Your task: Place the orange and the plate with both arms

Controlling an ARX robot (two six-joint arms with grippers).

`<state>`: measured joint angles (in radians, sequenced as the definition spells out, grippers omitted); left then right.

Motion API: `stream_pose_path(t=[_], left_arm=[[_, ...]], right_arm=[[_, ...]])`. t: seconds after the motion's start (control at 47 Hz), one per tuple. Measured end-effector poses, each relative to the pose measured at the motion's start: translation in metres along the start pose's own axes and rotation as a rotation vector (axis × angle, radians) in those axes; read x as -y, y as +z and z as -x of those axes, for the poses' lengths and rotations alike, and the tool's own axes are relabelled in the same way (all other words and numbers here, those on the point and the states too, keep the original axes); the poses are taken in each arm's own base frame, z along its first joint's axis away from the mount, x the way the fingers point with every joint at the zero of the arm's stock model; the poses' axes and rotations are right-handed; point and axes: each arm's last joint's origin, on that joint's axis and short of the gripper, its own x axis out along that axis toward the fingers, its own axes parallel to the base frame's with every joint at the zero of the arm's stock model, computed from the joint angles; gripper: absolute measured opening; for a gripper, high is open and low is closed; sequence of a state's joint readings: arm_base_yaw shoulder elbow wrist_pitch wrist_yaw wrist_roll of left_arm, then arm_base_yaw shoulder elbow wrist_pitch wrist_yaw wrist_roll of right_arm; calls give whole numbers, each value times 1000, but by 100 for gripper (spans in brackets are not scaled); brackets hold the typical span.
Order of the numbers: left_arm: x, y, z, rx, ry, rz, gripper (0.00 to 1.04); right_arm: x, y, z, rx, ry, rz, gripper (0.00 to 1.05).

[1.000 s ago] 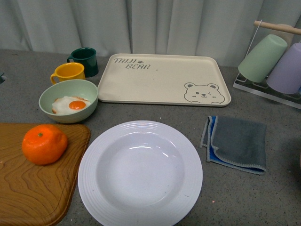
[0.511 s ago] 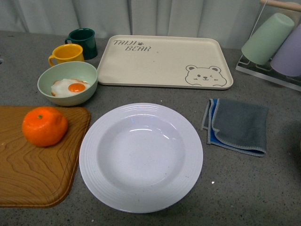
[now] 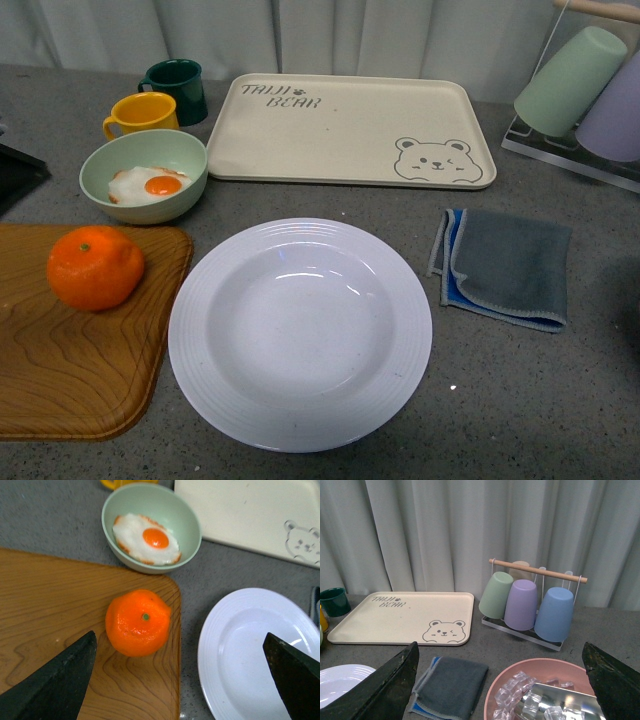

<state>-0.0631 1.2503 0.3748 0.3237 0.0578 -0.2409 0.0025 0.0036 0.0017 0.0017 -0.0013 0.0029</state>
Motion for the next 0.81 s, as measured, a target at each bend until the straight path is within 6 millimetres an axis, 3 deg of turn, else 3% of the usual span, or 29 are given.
stream_pose_path(t=[0.191,0.553,0.809], left_arm=[[-3,-7,-51,-173,11,3,98],[-7,-9,-88,-241,67,-61,98],[-8,-14,-101,-271,70,-75,98]], right_arm=[[0,0,0,0,0,0,95],[0,0,0,0,0,0,95],[0,0,0,0,0,0,95]])
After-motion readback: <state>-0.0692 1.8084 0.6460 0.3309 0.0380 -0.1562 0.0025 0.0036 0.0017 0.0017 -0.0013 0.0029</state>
